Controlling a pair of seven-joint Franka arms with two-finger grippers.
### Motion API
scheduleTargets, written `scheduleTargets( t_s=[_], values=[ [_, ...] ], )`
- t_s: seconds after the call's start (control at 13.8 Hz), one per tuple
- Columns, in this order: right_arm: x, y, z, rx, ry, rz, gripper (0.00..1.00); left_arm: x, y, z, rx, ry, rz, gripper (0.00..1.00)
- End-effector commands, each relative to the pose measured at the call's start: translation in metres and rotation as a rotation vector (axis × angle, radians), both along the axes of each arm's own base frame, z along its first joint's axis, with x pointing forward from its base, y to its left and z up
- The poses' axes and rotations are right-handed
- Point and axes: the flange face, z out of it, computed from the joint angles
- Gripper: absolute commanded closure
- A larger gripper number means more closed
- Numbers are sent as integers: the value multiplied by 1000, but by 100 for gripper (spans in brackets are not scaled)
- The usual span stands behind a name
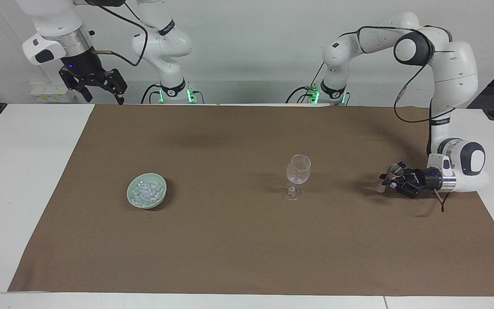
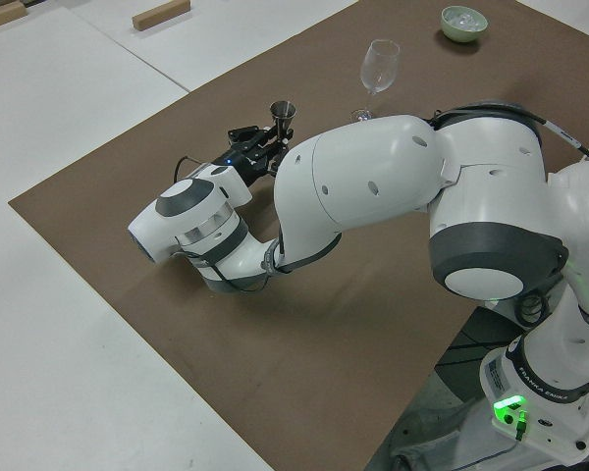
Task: Pour wine and add ice with both arms
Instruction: 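Lift the silver cup with the left gripper toward the wine glass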
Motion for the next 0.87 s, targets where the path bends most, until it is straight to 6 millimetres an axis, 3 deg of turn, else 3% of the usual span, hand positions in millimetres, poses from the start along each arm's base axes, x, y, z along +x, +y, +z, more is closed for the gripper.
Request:
scheduleTargets(
  t_s=[0.0,0.22,0.65,0.79],
  values=[
    [-5,-1,1,15,-11,17,0,2,-25,36,42,-28,-26,89],
    [-5,-1,1,13,-11,17,0,4,-52,54,94,-38,-28,90],
    [-5,-1,1,15,-11,17,0,2,-127,81,200,3,-34,90],
    [-5,-1,1,15,-11,17,0,-6,-147,81,205,17,-19,90]
  ],
)
